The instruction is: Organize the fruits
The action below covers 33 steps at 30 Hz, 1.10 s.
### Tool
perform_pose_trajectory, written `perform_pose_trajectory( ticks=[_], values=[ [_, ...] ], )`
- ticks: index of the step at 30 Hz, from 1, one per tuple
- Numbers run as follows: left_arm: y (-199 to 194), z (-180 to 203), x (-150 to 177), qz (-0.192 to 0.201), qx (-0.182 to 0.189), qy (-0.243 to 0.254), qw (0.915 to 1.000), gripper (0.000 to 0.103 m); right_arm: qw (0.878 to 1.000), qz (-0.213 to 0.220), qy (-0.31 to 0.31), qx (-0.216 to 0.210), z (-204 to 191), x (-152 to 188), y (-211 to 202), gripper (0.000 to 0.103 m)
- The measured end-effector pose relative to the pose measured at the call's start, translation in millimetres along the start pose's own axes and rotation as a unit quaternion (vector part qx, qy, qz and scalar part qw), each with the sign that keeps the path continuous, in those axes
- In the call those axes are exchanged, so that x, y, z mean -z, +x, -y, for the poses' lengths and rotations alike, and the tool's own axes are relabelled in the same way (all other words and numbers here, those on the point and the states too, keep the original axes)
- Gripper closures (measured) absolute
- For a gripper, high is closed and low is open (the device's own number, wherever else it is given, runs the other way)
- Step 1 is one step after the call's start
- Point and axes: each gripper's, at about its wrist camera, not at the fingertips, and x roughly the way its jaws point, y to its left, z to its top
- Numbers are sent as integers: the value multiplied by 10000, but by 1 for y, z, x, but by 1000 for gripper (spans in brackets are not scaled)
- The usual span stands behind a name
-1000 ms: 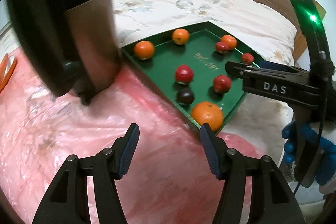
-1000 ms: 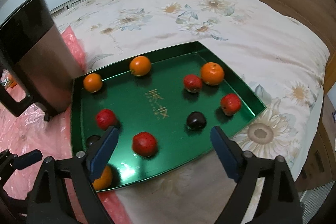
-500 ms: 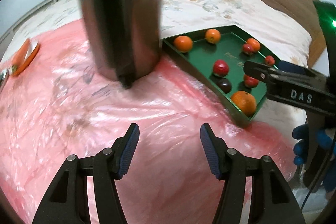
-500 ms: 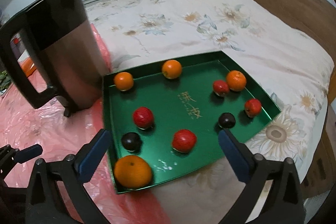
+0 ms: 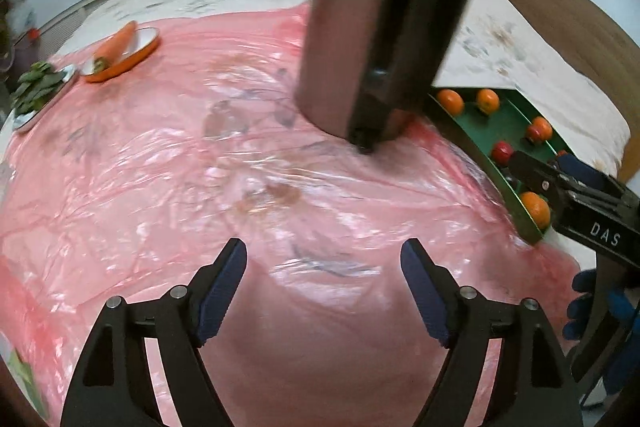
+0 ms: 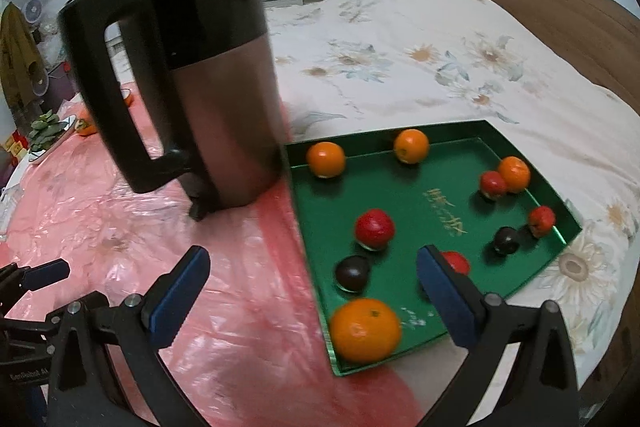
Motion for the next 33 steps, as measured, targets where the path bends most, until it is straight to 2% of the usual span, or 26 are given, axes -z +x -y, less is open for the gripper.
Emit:
perform_pose_trajectory(
  ticks=[7,10,18,25,26,28,33],
  values=[
    [-22,-23,12,337,-90,-303,9989,28,9998,144,-49,-123,-18,10,0,0],
    [-38,-32,20,548,-257,-379,9974,28,9996,182,-11,-208,-24,15,-3,0],
    [-96,-49,48,758,-722,-557,9929,28,9987,155,-63,-480,-49,29,-43,0],
    [-130,-50,64,948,-1014,-512,9890,27,9985,225,-61,-495,-62,31,-75,0],
    [-134,-51,67,981,-1034,-542,9883,27,9983,271,-72,-503,-65,31,-81,0],
    [-140,-53,70,1035,-1062,-565,9873,19,9982,339,-116,-488,-69,30,-89,0],
    [-158,-59,78,1182,-1109,-679,9844,15,9979,433,-238,-429,-80,29,-104,0]
  ],
)
